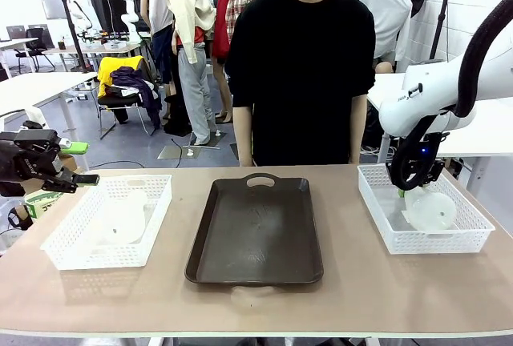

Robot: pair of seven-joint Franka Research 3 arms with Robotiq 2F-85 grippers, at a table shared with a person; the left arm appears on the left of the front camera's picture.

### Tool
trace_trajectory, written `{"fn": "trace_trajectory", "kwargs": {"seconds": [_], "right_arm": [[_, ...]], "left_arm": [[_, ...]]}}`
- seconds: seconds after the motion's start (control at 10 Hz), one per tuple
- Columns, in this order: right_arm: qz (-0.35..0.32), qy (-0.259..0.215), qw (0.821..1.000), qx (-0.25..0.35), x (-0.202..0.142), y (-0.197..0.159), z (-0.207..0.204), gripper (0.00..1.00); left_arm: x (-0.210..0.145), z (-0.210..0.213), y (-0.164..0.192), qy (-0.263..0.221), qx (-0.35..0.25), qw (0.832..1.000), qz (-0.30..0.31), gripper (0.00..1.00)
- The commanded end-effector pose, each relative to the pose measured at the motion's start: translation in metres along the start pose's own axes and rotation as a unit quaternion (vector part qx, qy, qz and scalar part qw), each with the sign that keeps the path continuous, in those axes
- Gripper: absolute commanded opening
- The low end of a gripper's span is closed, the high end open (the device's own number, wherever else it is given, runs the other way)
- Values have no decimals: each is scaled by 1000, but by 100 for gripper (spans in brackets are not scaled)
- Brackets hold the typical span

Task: Prepare the laboratory tools.
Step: While moving the picked Big flask to the Handle tray indicated by the person, stop as directed by the person.

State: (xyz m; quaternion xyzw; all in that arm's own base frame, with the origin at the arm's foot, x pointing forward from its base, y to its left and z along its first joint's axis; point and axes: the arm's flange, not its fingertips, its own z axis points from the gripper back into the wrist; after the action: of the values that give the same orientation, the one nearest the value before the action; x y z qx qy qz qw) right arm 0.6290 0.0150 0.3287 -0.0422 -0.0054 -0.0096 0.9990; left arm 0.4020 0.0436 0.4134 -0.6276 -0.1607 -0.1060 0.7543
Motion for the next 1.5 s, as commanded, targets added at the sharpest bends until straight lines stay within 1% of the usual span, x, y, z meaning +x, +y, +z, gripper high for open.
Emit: {"fn": "trace_trajectory", "kwargs": {"seconds": [0.0,0.2,0.4,0.8,1.0,1.2,1.4], "right_arm": [[2,-2,1000,0,1,0,0,0],[0,0,1000,0,0,0,0,0],[-17,-6,1000,21,0,-15,38,0],[-13,-17,1000,15,-9,-28,92,0],[-11,-36,999,15,-18,-31,119,0],[7,-58,998,26,-25,-31,136,0],[7,-69,997,19,-28,-31,143,0]], "left_arm": [[-1,2,-1,2,-3,1000,-3,100],[-1,2,-1,2,-3,1000,-3,100],[-1,2,-1,2,-3,1000,-3,100],[-1,2,-1,2,-3,1000,-3,100],[-1,2,-1,2,-3,1000,-3,100],[-1,2,-1,2,-3,1000,-3,100],[-1,2,-1,2,-3,1000,-3,100]]}}
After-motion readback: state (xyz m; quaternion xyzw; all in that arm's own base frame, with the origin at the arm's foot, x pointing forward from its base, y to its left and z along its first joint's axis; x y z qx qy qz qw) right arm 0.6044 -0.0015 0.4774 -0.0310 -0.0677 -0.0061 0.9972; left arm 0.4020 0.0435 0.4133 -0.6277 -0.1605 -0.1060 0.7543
